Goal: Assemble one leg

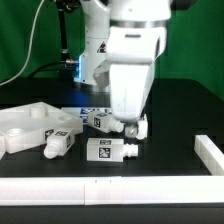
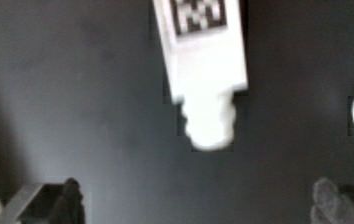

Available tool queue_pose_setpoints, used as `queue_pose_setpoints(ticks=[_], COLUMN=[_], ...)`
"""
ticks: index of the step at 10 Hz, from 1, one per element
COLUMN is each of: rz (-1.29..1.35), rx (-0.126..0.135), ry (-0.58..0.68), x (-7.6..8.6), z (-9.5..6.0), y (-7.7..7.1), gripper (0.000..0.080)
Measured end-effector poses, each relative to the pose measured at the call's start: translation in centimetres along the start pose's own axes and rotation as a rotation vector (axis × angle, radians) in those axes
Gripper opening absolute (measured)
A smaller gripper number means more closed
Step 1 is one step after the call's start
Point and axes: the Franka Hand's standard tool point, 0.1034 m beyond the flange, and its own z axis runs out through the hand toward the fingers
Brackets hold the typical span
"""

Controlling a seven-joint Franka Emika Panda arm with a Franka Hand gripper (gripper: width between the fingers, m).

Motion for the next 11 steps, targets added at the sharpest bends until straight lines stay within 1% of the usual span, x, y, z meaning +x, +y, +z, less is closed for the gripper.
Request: queue_pose_setpoints(ticks=[1,2,3,5,7,8,10,11], rz=[-0.007,-0.005,-0.003,-0.014,-0.014,-0.013,0.018,0.020], rx=[-0.001,0.005,0.010,0.027,0.027,0.031,0.051,0.051], ry=[0.005,0.006,0.007,0.007,0.010,0.009,0.001,0.001], x=[-0.5,-1.1,-1.5,-2.2,-2.2,-2.2,-1.9,-2.0], z=[0.8,1.6,1.9,3.1,3.7,3.8,3.6,3.7], y=[0.3,0.2,0.2,0.3,-0.1,-0.3,-0.5,-0.5], gripper=[0.0649,0.0649,0.0649,0.0649,0.0649,0.0649,0.0649,0.0649])
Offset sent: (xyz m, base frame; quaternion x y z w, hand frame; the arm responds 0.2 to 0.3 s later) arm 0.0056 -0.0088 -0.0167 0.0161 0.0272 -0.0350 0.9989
